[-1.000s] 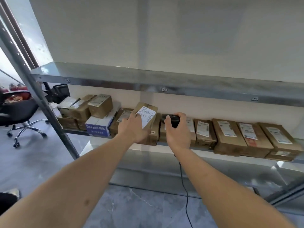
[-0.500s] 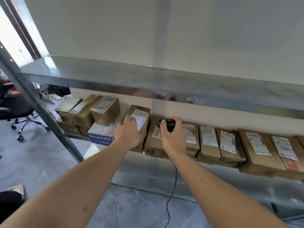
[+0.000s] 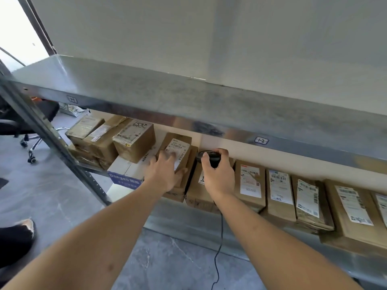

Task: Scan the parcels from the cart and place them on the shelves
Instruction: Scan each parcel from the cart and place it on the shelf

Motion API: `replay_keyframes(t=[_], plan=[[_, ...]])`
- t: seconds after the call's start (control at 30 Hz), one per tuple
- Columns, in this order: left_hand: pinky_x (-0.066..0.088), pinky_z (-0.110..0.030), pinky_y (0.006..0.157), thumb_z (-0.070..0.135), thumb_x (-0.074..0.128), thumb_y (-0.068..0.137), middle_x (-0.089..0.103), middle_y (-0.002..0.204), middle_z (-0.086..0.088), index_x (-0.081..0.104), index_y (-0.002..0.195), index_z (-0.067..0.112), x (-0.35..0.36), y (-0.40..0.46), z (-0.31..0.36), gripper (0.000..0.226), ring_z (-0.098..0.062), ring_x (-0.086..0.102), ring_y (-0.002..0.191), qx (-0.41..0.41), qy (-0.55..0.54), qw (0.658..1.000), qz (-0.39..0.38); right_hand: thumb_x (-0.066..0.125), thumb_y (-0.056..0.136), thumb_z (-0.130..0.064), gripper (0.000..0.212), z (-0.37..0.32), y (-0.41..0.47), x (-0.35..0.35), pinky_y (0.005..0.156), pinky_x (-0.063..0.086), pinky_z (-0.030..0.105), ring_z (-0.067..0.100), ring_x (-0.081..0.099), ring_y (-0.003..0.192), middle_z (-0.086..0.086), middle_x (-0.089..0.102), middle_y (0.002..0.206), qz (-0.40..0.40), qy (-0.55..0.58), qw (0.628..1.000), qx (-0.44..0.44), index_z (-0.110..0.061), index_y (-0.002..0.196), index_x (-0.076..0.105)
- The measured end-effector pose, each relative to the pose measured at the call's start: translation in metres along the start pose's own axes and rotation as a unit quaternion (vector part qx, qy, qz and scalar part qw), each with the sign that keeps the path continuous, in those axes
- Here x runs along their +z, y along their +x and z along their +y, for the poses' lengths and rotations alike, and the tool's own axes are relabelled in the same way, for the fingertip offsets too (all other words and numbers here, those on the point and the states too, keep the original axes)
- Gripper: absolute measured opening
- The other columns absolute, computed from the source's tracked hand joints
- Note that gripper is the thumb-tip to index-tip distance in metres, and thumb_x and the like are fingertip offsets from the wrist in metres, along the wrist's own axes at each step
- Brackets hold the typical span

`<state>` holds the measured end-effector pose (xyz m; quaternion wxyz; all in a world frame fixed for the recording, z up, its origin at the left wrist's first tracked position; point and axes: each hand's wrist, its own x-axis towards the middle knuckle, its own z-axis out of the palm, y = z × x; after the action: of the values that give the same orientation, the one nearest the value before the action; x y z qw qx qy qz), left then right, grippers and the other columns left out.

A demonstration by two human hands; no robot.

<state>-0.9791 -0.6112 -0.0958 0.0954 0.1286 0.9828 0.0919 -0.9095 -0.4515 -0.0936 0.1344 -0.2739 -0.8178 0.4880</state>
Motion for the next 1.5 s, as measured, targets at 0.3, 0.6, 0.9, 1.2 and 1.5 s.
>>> replay_keyframes(t=[0.3,0.6,0.9,1.2,1.5], plan=[[0.022,-0.058,0.125,0.066,0.038,0.103,0.022,0.167,-0.021,0.02,0.163,0.022,-0.011,0.016,-0.007,0.077,-0.048,0.016,0.154,0.044,0.046,0.998,-0.022,0.056,0.1,-0.058,0.042,-0.006,-0.003,0.01,0.076,0.051,0.032,0.012,0.065,0.087,-0.017,0.065,0.095,0.048,-0.01,0.999,0.023,-0.036,0.135,0.049],[0.027,-0.056,0.125,0.059,0.049,0.101,0.028,0.168,-0.016,0.046,0.152,0.021,-0.024,0.019,-0.012,0.064,-0.044,0.024,0.154,0.201,0.065,0.977,-0.012,0.06,0.1,-0.053,0.038,-0.03,-0.051,0.015,0.085,0.055,0.037,0.017,0.067,0.095,-0.017,0.065,0.095,0.181,0.008,0.982,0.047,-0.033,0.132,0.052],[0.045,-0.053,0.108,0.059,0.055,0.096,0.058,0.135,-0.008,0.061,0.132,0.021,-0.049,-0.032,0.035,0.052,-0.037,0.054,0.128,0.399,0.073,0.914,-0.014,0.058,0.099,-0.054,0.034,-0.041,-0.136,-0.029,0.091,0.057,0.047,0.019,0.067,0.096,-0.014,0.065,0.098,0.327,0.012,0.94,0.093,-0.037,0.128,0.05],[0.047,-0.048,0.103,0.06,0.054,0.094,0.06,0.135,-0.008,0.063,0.13,0.023,-0.064,-0.135,0.125,0.053,-0.035,0.057,0.125,0.543,0.075,0.836,0.02,0.055,0.101,-0.056,0.031,-0.03,-0.235,-0.114,0.08,0.056,0.04,0.02,0.067,0.093,-0.011,0.067,0.098,0.452,0.005,0.884,0.124,-0.036,0.124,0.051],[0.05,-0.046,0.097,0.062,0.052,0.094,0.062,0.131,-0.005,0.06,0.133,0.024,-0.055,-0.281,0.23,0.055,-0.033,0.058,0.122,0.643,0.046,0.764,0.017,0.054,0.096,-0.062,0.023,0.007,-0.354,-0.225,0.079,0.06,0.049,0.019,0.068,0.089,-0.013,0.067,0.096,0.544,0.003,0.828,0.136,-0.046,0.11,0.048]])
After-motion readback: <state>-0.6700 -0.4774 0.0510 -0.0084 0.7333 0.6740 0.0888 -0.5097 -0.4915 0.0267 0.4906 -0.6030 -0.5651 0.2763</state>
